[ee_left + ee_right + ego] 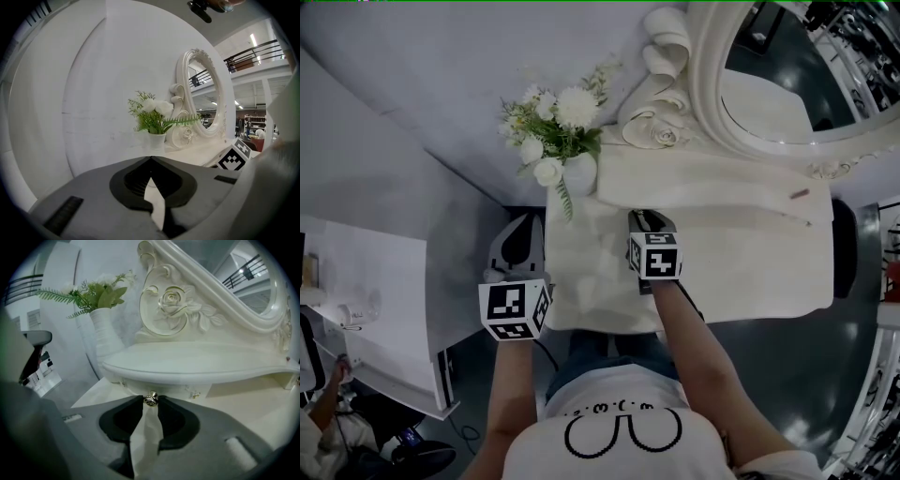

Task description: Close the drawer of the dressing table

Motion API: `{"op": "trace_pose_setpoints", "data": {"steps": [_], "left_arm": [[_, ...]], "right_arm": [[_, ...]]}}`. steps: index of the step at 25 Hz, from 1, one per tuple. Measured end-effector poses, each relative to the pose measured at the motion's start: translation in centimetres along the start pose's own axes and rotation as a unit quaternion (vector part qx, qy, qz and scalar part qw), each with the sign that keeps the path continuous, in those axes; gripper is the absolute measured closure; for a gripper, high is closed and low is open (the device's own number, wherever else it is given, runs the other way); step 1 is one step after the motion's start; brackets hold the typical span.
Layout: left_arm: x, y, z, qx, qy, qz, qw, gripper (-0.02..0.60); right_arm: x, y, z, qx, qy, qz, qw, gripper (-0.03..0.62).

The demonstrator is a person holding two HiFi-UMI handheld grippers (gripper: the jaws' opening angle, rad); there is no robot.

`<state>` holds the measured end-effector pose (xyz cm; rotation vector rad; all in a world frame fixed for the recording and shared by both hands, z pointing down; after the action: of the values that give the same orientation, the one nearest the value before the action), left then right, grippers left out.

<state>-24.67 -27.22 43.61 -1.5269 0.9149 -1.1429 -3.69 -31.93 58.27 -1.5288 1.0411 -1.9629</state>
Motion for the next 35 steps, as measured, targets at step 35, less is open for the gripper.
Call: {"op": "trace_pose_setpoints", "data": {"steps": [35], "left_arm": [[-8.6, 8.2, 5.9, 0.045, -0.088, 0.133, 0.9862, 0.583]], "right_arm": [[-30.5, 12.1, -3.5, -0.039, 0.026, 0.354, 0.934, 0.595]]}}
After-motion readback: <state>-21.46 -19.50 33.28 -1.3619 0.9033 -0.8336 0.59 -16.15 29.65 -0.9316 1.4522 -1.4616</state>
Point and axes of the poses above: the fingertips, and each gripper's own axes: x forward along the fingers, z to its right, y out of its top, the point moved 2 cm from there along -x, backward along the fingers, and after that the axes turned 4 degrees about z, right-handed, at the moved point
